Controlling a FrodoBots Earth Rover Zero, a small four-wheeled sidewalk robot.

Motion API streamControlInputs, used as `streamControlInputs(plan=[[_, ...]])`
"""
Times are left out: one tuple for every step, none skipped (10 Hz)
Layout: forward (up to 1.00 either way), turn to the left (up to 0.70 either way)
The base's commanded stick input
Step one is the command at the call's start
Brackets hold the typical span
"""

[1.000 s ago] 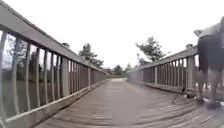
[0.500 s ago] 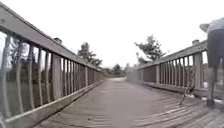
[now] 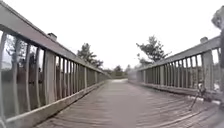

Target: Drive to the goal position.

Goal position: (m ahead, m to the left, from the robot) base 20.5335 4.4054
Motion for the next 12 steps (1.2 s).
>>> streamControlInputs(plan=[[0.45,0.00],[0.45,0.00],[0.45,0.00],[0.45,0.00],[0.45,0.00],[0.45,0.00],[0.45,0.00],[0.45,0.00],[0.45,0.00],[0.45,0.00],[0.45,0.00],[0.45,0.00]])
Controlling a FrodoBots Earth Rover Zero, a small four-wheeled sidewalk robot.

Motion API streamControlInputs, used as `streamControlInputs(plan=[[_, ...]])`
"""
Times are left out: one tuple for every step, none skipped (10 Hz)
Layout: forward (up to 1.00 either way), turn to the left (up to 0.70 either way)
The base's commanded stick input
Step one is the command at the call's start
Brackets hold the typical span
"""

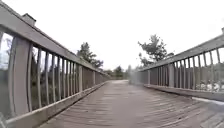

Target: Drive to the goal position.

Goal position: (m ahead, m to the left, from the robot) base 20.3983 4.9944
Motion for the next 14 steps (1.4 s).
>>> streamControlInputs(plan=[[0.45,0.00],[0.45,0.00],[0.45,0.00],[0.45,0.00],[0.45,0.00],[0.45,0.00],[0.45,0.00],[0.45,0.00],[0.45,0.00],[0.45,0.00],[0.45,0.00],[0.45,0.00],[0.45,0.00],[0.45,0.00]])
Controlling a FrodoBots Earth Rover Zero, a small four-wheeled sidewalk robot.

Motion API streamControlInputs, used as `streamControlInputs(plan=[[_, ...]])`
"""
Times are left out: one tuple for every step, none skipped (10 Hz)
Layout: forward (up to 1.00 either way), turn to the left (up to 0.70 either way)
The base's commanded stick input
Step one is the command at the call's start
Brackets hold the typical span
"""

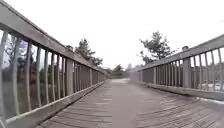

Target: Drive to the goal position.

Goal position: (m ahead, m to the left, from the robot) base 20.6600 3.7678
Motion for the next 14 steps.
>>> streamControlInputs(plan=[[0.45,0.00],[0.45,0.00],[0.45,0.00],[0.45,0.00],[0.45,0.00],[0.45,0.00],[0.45,0.00],[0.45,0.00],[0.45,0.00],[0.45,0.00],[0.45,0.00],[0.45,0.00],[0.45,0.00],[0.45,0.00]])
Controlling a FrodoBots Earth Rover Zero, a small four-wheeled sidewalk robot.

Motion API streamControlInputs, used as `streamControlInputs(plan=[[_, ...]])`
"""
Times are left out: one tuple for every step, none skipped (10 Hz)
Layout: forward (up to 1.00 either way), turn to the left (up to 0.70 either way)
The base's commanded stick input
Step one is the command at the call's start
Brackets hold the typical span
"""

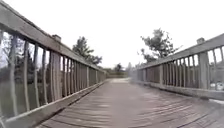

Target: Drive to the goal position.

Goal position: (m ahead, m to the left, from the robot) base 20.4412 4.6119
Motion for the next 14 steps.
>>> streamControlInputs(plan=[[0.45,0.00],[0.45,0.00],[0.45,0.00],[0.45,0.00],[0.45,0.00],[0.45,0.00],[0.45,0.00],[0.45,0.00],[0.45,0.00],[0.45,0.00],[0.45,0.00],[0.45,0.00],[0.45,0.00],[0.45,0.00]])
